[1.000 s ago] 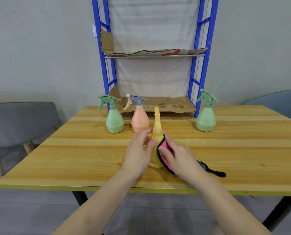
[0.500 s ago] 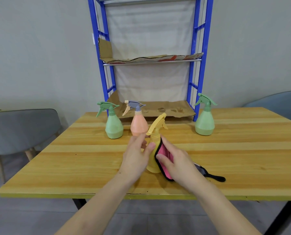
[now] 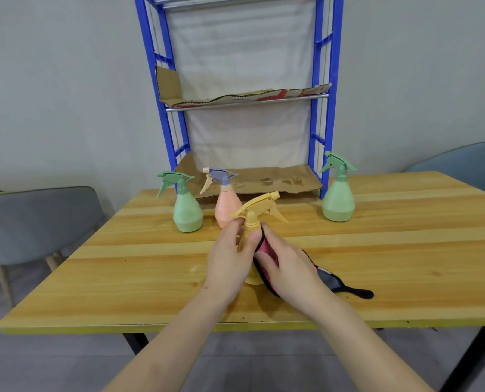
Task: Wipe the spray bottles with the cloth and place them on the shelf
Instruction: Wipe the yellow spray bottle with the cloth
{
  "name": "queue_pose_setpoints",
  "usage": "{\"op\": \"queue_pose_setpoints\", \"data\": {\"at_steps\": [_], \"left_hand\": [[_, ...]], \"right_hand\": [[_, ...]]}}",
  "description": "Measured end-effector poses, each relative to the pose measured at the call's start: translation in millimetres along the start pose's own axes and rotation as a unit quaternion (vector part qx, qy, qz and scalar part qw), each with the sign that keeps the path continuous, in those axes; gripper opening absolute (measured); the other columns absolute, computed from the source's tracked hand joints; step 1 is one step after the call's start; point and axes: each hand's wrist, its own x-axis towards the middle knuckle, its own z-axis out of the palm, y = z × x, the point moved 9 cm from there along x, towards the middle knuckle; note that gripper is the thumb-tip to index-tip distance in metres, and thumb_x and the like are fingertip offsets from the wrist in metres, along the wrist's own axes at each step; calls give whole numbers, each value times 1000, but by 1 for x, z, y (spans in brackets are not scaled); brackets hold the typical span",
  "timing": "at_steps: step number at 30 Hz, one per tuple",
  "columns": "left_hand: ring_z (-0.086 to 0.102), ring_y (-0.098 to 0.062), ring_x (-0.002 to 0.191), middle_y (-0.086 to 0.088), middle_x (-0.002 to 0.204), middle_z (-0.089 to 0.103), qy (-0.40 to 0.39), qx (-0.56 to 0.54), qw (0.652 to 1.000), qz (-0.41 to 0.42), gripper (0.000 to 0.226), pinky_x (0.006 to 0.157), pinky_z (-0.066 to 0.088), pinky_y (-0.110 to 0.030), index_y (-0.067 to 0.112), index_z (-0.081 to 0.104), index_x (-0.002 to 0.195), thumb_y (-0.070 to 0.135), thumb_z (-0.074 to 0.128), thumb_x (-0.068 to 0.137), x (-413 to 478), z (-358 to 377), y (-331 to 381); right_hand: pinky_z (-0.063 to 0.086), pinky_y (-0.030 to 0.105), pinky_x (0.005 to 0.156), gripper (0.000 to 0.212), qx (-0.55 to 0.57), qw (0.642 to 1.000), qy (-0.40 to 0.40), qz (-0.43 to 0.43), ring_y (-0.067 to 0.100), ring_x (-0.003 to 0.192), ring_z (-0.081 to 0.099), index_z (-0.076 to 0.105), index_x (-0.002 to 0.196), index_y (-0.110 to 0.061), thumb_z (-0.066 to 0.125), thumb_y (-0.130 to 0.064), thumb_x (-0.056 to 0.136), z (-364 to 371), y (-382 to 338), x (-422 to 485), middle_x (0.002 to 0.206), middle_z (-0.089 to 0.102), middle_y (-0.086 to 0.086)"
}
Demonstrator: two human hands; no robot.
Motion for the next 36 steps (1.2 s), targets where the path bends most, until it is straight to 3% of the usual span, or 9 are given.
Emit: {"op": "queue_pose_setpoints", "data": {"at_steps": [5, 9, 14, 19, 23, 26, 29, 33, 36], "left_hand": [[53, -13, 127, 2, 134, 58, -26, -61, 998, -10, 37, 111, 42, -34, 21, 61, 134, 42, 57, 103, 6, 11, 2], [58, -18, 115, 3, 121, 64, -24, -161, 984, -73, 20, 102, 44, -33, 26, 66, 119, 35, 53, 107, 8, 11, -1], [54, -21, 139, -2, 146, 61, -13, -359, 925, -124, 51, 120, 40, -50, 20, 49, 150, 43, 51, 105, 9, 5, -2], [59, -20, 135, -3, 142, 64, 22, -399, 906, -137, 40, 119, 42, -49, 21, 55, 145, 38, 45, 110, 10, 0, 8], [56, -21, 137, 0, 145, 63, 39, -389, 910, -141, 52, 119, 41, -50, 28, 54, 145, 53, 46, 100, 6, 1, 12], [54, -21, 138, 2, 147, 60, 50, -385, 910, -143, 69, 120, 39, -50, 31, 51, 149, 64, 48, 88, 5, 1, 13], [57, -23, 136, -2, 144, 63, 52, -383, 914, -121, 80, 119, 40, -51, 28, 53, 146, 71, 53, 79, 7, -2, 19], [62, -29, 127, -10, 131, 67, 51, -372, 922, -99, 55, 115, 44, -55, 21, 61, 134, 56, 47, 94, 5, -8, 30], [62, -34, 113, -16, 121, 66, 60, -378, 919, -92, 57, 113, 43, -61, 12, 63, 124, 57, 46, 93, 3, -9, 35]], "right_hand": [[43, 37, 106, 62, -3, 999, -36, 9, 25, 134, 54, 22, 164, -31, 43, -45, 108, 4, 7, 2, 154, 54, -2], [43, 36, 108, 59, 23, 998, -45, 42, 23, 133, 55, 32, 161, -28, 45, -47, 107, 1, 17, -1, 147, 59, -1], [52, 41, 104, 36, 194, 977, 69, 47, 1, 116, 63, 60, 138, -35, 54, -45, 104, -18, 19, -11, 123, 70, -19], [20, 44, 129, 47, 156, 985, 70, -33, -12, 151, 19, 27, 156, -54, 37, -45, 111, -7, -8, -18, 165, 23, -31], [10, 29, 128, 56, 7, 985, 80, -156, 9, 160, 2, 16, 162, -46, 36, -32, 112, -2, -30, -22, 173, 4, -18], [13, 31, 129, 54, 6, 982, 81, -173, 11, 160, 8, 20, 163, -41, 34, -31, 112, -7, -34, -22, 172, 11, -17], [18, 37, 129, 47, 182, 977, 67, -88, -3, 155, 17, 27, 159, -46, 32, -42, 112, -9, -26, -20, 167, 23, -25], [33, 44, 125, 41, 401, 913, 18, 73, -4, 143, 42, 42, 145, -57, 36, -61, 104, -7, -11, -12, 150, 48, -32], [28, 36, 127, 43, 295, 954, 52, -2, -9, 144, 34, 36, 151, -48, 32, -55, 109, -16, -25, -14, 154, 41, -28]]}}
